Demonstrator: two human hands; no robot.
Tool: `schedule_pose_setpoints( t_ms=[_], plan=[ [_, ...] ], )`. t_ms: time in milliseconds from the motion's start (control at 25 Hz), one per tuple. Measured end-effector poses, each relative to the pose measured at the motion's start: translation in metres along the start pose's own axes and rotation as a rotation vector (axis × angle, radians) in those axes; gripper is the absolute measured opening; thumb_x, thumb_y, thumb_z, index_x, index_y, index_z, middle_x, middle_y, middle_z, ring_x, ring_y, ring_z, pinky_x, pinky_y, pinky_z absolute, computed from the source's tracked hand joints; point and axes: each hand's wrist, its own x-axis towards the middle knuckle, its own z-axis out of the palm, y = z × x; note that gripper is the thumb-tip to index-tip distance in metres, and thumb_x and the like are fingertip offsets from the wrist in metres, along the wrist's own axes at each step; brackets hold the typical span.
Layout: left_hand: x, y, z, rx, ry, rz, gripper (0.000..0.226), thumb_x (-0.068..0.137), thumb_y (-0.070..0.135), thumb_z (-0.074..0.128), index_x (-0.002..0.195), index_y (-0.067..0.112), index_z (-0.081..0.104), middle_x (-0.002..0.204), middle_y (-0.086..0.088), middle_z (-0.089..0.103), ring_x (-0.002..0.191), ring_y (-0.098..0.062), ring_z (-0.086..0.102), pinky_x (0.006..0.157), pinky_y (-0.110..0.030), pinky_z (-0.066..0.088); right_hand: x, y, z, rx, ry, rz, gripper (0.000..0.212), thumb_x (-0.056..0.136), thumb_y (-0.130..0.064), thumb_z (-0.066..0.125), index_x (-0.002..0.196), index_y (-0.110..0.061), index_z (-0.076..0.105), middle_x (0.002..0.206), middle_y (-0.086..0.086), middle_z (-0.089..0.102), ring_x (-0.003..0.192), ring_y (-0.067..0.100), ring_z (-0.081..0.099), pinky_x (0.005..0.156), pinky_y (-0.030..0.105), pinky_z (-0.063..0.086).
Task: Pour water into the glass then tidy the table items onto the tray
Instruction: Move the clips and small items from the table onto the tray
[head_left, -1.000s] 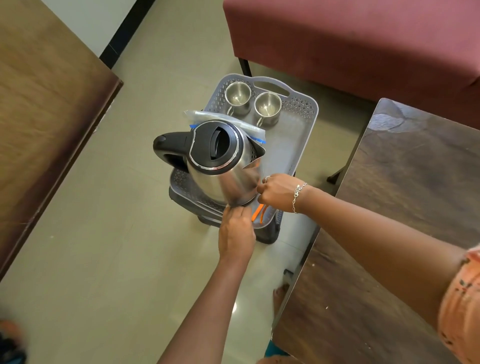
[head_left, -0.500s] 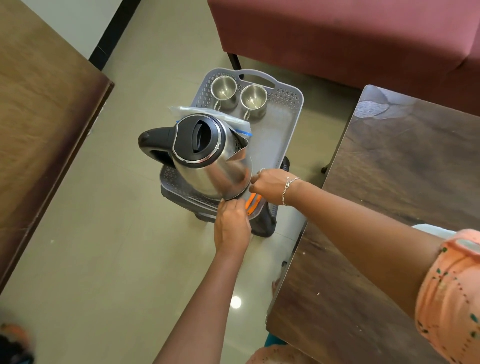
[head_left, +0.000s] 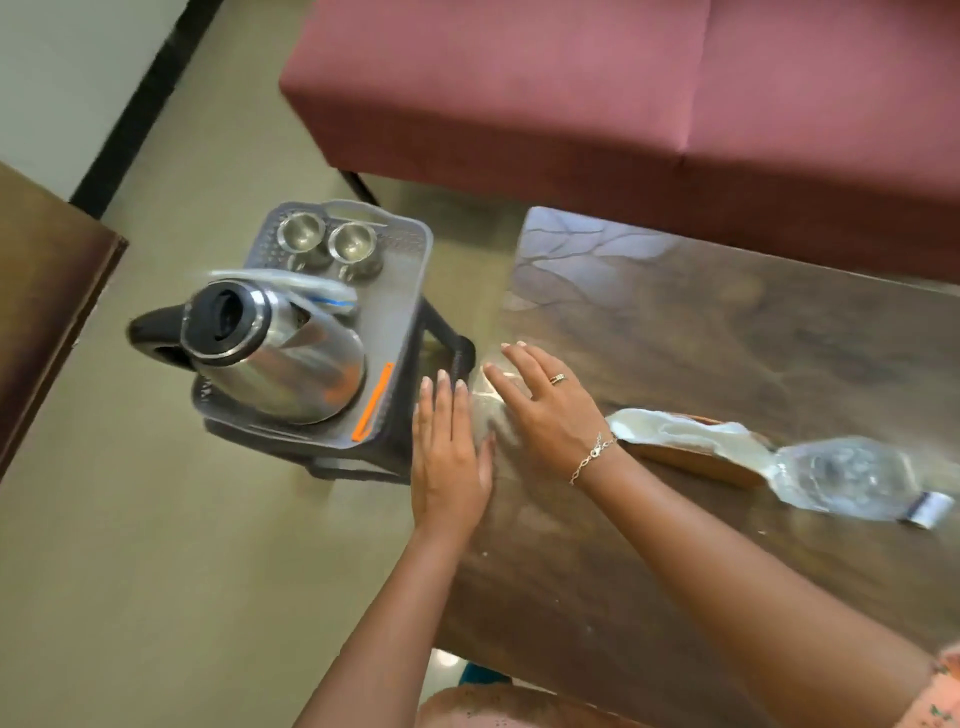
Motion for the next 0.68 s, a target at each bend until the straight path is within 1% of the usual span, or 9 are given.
schedule_pose_setpoints(
  t_ms=[40,120,200,320,400,480,520,600,680],
  plan=[
    [-0.002,0.023,0.003,-0.01,-0.013,0.037,0.057,0.086,0.028,0.042,0.134,-0.001,0.036,0.141,-0.024,0.041,0.135,-0.033,0.026,0.108,-0.042,0.024,-0.018,0.011,-0.014,-0.021,0.02,0.036,0.05,0.071,-0.011,0.061,0.119,-0.009,0.05,0.118,0.023,0.06,0.107,0.038,0.059,0.088,0.044,0.051],
    [-0.004,0.068,0.009,-0.005,-0.053,0.111,0.059,0.085,0.03,0.042,0.134,-0.002,0.036,0.142,-0.025,0.04,0.135,-0.037,0.033,0.108,-0.042,0.023,-0.054,0.032,-0.039,-0.061,0.05,0.117,0.046,0.076,-0.012,0.052,0.122,-0.01,0.046,0.122,0.023,0.058,0.113,0.038,0.056,0.094,0.045,0.048],
    [-0.006,0.108,0.016,0.028,-0.088,0.165,0.061,0.085,0.033,0.041,0.134,-0.002,0.037,0.141,-0.025,0.04,0.132,-0.039,0.037,0.108,-0.042,0.022,-0.091,0.052,-0.06,-0.087,0.059,0.213,0.051,0.075,-0.01,0.06,0.124,-0.009,0.045,0.128,0.024,0.053,0.119,0.038,0.05,0.1,0.045,0.042],
    [-0.015,0.164,0.028,0.042,-0.138,0.265,0.064,0.087,0.039,0.039,0.135,-0.002,0.035,0.144,-0.023,0.037,0.134,-0.037,0.034,0.108,-0.043,0.022,-0.146,0.082,-0.085,-0.111,0.064,0.32,0.061,0.071,-0.012,0.071,0.126,-0.01,0.044,0.131,0.024,0.05,0.124,0.034,0.036,0.107,0.043,0.031],
    [-0.024,0.201,0.04,0.052,-0.176,0.353,0.066,0.087,0.042,0.038,0.137,0.0,0.032,0.146,-0.021,0.034,0.137,-0.034,0.03,0.11,-0.043,0.021,-0.182,0.103,-0.104,-0.123,0.05,0.393,0.067,0.067,-0.017,0.077,0.125,-0.011,0.044,0.133,0.022,0.046,0.124,0.032,0.033,0.105,0.044,0.034],
    [-0.033,0.234,0.052,0.055,-0.217,0.42,0.067,0.086,0.042,0.039,0.138,0.0,0.029,0.146,-0.021,0.033,0.139,-0.031,0.024,0.112,-0.041,0.017,-0.216,0.121,-0.12,-0.127,0.018,0.482,0.071,0.066,-0.021,0.079,0.126,-0.012,0.043,0.134,0.021,0.044,0.125,0.033,0.037,0.101,0.047,0.038],
    [-0.036,0.248,0.058,0.048,-0.237,0.438,0.068,0.086,0.041,0.04,0.138,-0.001,0.028,0.146,-0.022,0.033,0.139,-0.029,0.021,0.113,-0.039,0.015,-0.231,0.128,-0.127,-0.122,0.004,0.517,0.071,0.066,-0.021,0.079,0.126,-0.012,0.042,0.133,0.022,0.047,0.124,0.034,0.041,0.1,0.048,0.039],
    [-0.04,0.274,0.068,0.028,-0.258,0.481,0.068,0.085,0.04,0.04,0.138,-0.002,0.028,0.146,-0.023,0.033,0.138,-0.028,0.018,0.114,-0.037,0.011,-0.258,0.142,-0.137,-0.099,-0.009,0.565,0.067,0.069,-0.022,0.075,0.126,-0.011,0.04,0.129,0.025,0.052,0.119,0.037,0.05,0.098,0.05,0.042],
    [-0.045,0.302,0.079,0.01,-0.269,0.545,0.067,0.086,0.038,0.04,0.137,-0.003,0.029,0.145,-0.024,0.034,0.138,-0.028,0.018,0.114,-0.036,0.011,-0.284,0.155,-0.146,-0.098,0.009,0.607,0.06,0.074,-0.024,0.068,0.125,-0.009,0.04,0.127,0.024,0.054,0.116,0.037,0.054,0.098,0.048,0.043]
  ],
)
